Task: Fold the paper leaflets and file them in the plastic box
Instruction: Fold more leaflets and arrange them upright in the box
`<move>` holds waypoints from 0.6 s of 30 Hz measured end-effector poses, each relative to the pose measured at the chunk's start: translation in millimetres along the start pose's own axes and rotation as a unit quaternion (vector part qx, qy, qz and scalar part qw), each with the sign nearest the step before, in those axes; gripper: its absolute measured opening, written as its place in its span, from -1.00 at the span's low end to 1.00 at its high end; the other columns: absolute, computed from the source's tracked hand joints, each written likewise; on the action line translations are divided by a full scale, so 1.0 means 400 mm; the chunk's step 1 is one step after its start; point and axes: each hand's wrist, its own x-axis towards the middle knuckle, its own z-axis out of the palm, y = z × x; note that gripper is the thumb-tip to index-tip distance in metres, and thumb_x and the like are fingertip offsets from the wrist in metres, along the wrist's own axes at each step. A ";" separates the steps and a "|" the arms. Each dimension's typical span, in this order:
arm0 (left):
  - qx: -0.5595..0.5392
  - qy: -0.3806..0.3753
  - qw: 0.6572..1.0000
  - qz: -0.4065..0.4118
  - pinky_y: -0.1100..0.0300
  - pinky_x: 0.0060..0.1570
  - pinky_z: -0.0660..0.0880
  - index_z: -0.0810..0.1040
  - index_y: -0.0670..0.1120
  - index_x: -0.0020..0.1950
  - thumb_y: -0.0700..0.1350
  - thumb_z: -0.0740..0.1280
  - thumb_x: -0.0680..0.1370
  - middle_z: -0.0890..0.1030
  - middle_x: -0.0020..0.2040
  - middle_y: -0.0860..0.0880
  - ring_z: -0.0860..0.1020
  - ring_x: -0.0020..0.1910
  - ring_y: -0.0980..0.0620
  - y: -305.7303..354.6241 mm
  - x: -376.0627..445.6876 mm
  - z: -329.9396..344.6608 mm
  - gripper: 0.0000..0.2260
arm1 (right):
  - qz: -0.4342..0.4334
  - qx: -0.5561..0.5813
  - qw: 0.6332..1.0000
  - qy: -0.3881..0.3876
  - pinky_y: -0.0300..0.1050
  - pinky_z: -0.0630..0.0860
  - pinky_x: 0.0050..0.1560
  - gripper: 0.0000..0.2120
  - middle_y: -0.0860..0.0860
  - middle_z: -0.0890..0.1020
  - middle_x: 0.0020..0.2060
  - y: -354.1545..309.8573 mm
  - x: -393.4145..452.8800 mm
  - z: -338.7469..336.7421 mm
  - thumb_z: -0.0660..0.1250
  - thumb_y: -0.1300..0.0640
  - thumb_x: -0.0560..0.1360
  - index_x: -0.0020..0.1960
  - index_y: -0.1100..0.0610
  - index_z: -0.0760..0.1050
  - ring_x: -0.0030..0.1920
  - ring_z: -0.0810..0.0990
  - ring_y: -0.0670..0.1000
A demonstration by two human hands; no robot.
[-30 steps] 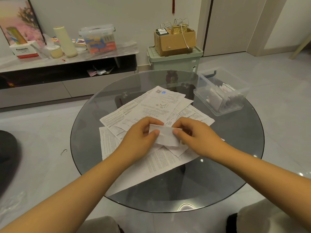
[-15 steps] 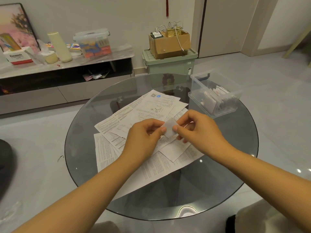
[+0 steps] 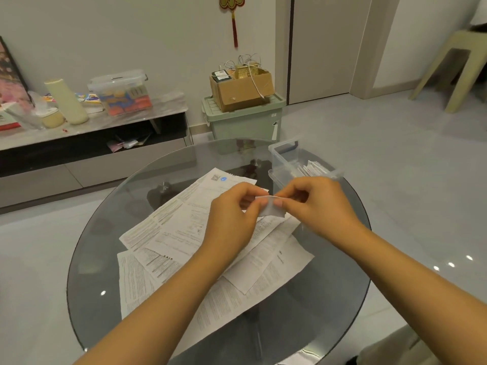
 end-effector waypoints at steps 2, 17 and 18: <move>-0.005 -0.011 1.000 0.005 0.51 -0.14 0.43 0.63 0.02 -0.16 -0.22 0.38 0.49 0.61 -0.23 0.18 0.56 -0.16 0.26 0.013 0.030 0.010 -0.86 | 0.013 0.002 1.000 -0.002 -0.49 0.41 -0.33 -0.94 -0.22 0.57 -0.39 0.005 0.014 -0.026 0.46 0.08 0.40 -0.24 -0.03 0.62 -0.34 0.54 -0.29; 0.216 -0.215 0.936 0.178 0.13 0.33 0.17 0.52 0.03 0.24 -0.04 0.11 0.61 0.53 0.24 0.08 0.40 0.23 0.12 0.064 0.305 0.167 -0.72 | 0.087 -0.049 0.970 0.221 -0.43 0.47 -0.23 -0.92 -0.04 0.66 -0.26 0.129 0.144 -0.156 0.36 0.17 0.47 -0.11 0.10 0.64 -0.27 0.57 -0.15; 0.243 -0.249 0.917 0.197 0.11 0.34 0.09 0.52 0.03 0.23 0.00 0.05 0.59 0.52 0.25 0.08 0.38 0.26 0.10 0.058 0.321 0.185 -0.66 | 0.090 -0.067 0.968 0.224 -0.29 0.53 -0.18 -0.92 -0.02 0.66 -0.25 0.141 0.150 -0.154 0.35 0.17 0.47 -0.10 0.12 0.63 -0.26 0.58 -0.10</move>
